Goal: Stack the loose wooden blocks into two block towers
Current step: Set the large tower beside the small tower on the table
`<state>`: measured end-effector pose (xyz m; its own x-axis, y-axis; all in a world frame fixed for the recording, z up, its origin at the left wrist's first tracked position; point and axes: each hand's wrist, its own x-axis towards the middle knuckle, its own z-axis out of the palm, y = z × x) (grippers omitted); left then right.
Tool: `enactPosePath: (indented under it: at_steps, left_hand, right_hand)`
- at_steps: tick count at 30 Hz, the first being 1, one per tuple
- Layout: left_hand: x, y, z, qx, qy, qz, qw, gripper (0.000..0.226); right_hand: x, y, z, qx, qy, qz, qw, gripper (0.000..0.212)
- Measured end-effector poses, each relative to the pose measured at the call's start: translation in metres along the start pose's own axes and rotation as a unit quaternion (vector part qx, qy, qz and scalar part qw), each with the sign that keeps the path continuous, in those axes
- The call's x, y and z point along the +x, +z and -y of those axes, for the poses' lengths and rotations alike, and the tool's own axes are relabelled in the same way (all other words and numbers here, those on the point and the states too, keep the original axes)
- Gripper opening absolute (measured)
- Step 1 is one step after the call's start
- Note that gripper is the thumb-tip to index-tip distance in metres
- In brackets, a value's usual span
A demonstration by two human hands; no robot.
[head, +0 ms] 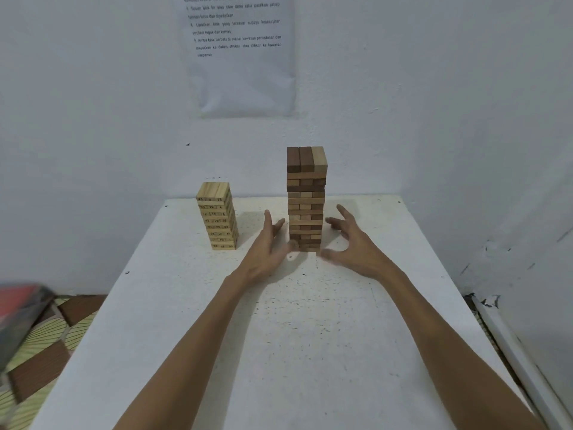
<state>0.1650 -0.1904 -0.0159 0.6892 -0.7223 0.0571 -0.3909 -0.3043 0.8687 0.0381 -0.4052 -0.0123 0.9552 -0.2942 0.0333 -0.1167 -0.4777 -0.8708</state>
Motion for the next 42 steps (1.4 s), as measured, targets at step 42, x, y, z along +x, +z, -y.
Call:
enactPosePath:
  at_steps: [42]
  left_hand:
    - [0.053,0.01,-0.072,-0.343,-0.027,-0.149,0.927,0.109]
  right_hand:
    - [0.052,0.048,0.08,0.359,0.003,-0.2,0.912,0.097]
